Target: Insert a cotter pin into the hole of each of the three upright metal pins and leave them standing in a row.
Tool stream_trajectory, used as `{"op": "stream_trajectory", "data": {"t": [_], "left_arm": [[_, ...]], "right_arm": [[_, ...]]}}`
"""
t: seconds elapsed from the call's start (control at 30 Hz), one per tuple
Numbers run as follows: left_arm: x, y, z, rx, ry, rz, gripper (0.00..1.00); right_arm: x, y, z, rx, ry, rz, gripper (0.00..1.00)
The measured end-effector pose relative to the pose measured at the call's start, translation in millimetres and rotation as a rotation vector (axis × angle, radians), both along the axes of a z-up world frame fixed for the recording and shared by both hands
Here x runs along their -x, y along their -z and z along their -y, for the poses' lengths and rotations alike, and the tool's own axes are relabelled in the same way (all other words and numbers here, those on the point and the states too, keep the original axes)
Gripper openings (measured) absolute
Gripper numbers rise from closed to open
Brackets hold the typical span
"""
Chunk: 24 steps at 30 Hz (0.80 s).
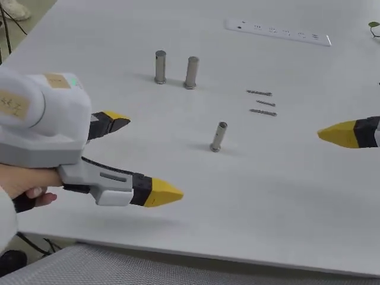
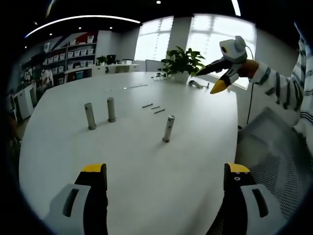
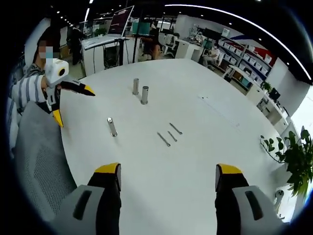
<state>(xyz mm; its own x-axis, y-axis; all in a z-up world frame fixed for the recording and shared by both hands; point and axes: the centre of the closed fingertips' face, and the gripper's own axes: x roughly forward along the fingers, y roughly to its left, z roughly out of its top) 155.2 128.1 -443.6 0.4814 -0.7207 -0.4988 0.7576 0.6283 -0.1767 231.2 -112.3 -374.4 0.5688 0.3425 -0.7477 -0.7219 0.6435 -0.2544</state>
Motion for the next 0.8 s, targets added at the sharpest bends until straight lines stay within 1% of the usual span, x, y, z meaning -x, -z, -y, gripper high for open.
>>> {"op": "stream_trajectory", "data": {"t": [0.03, 0.1, 0.17, 0.23, 0.3, 0.37, 0.43, 0.5, 0.53, 0.57, 0.63, 0.7, 0.8], "left_arm": [[-0.6, -0.1, -1.0, 0.005, -0.007, -0.004, 0.99], [-1.2, 0.6, -2.8, 0.010, -0.017, -0.013, 0.99], [-1.6, 0.7, -3.9, 0.009, -0.022, -0.014, 0.99], [-1.4, 0.7, -5.3, 0.006, -0.027, -0.018, 0.99], [-1.5, -0.5, -6.3, 0.009, -0.034, -0.017, 0.99], [-1.4, -1.2, -6.5, 0.012, -0.035, -0.016, 0.99], [-1.5, -0.6, -7.3, 0.010, -0.038, -0.018, 0.99], [-1.7, 0.0, -8.1, 0.008, -0.040, -0.019, 0.99], [-1.6, 0.2, -8.5, 0.007, -0.042, -0.020, 0.99], [-1.6, 0.2, -8.7, 0.007, -0.044, -0.021, 0.99], [-1.6, -0.1, -8.9, 0.007, -0.047, -0.021, 0.99], [-1.4, -0.7, -8.5, 0.008, -0.047, -0.022, 0.99], [-1.4, -1.1, -7.9, 0.008, -0.046, -0.022, 0.99]], "right_arm": [[-3.2, 0.6, -1.0, 0.021, -0.025, -0.003, 0.74], [-10.6, 0.3, -2.8, 0.032, -0.039, -0.005, 0.73], [-16.3, 0.2, -4.2, 0.044, -0.056, -0.011, 0.71], [-21.2, -0.5, -8.0, 0.059, -0.091, -0.024, 0.69], [-27.6, -1.7, -10.1, 0.091, -0.129, -0.029, 0.68], [-36.2, -3.8, -12.6, 0.114, -0.158, -0.024, 0.67], [-42.6, -5.6, -15.9, 0.123, -0.184, -0.024, 0.65], [-51.0, -6.1, -20.6, 0.110, -0.198, -0.029, 0.62], [-54.2, -4.6, -23.6, 0.106, -0.215, -0.039, 0.60], [-57.0, -3.3, -25.4, 0.110, -0.230, -0.038, 0.59], [-62.9, 1.5, -25.6, 0.142, -0.256, -0.043, 0.57], [-67.5, 7.5, -26.3, 0.157, -0.268, -0.063, 0.56], [-72.7, 14.9, -29.7, 0.144, -0.280, -0.097, 0.52]]}}
